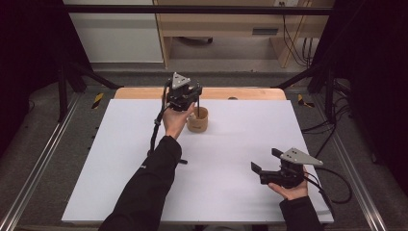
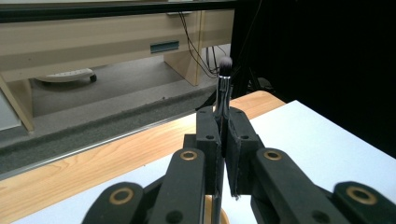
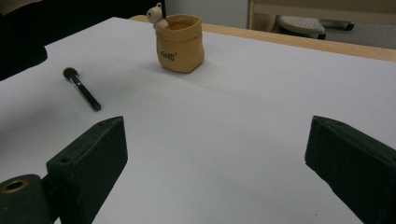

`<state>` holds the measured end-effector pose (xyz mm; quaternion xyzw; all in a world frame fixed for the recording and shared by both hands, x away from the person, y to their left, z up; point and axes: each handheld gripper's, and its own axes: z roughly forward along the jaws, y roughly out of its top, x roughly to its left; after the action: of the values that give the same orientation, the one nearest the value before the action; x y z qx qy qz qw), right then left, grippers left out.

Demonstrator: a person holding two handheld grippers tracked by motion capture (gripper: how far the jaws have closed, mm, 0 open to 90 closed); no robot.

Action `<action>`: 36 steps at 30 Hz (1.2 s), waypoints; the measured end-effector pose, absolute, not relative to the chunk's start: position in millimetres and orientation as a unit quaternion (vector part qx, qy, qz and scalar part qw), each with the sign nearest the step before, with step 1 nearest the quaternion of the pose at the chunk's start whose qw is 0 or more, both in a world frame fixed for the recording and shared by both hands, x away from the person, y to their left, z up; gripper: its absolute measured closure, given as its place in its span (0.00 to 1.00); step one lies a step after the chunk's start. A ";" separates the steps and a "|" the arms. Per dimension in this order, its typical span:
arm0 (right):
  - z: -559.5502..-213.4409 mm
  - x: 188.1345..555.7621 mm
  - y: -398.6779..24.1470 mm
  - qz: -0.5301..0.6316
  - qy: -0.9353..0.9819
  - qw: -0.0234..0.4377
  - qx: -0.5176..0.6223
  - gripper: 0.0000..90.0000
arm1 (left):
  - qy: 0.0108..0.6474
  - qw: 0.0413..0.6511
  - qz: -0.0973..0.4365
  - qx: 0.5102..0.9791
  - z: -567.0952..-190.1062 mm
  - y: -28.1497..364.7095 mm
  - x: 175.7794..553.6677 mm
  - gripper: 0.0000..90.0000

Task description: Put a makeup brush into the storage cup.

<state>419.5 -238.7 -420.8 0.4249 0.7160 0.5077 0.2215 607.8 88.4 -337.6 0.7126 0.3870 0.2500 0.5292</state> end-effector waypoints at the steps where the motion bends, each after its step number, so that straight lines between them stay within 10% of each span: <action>1: -420.8 419.4 -238.4 0.508 0.716 0.220 0.425 0.07 | 0.389 0.531 0.248 0.711 -338.6 88.4 608.9 0.94; 36: -421.3 420.1 -239.0 0.503 0.723 0.223 0.418 0.07 | 0.397 0.497 0.244 0.732 -379.5 82.9 618.7 0.94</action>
<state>420.1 -239.0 -421.3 0.4183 0.7228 0.5028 0.2231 618.7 82.9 -379.5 0.7320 0.3975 0.2439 0.4967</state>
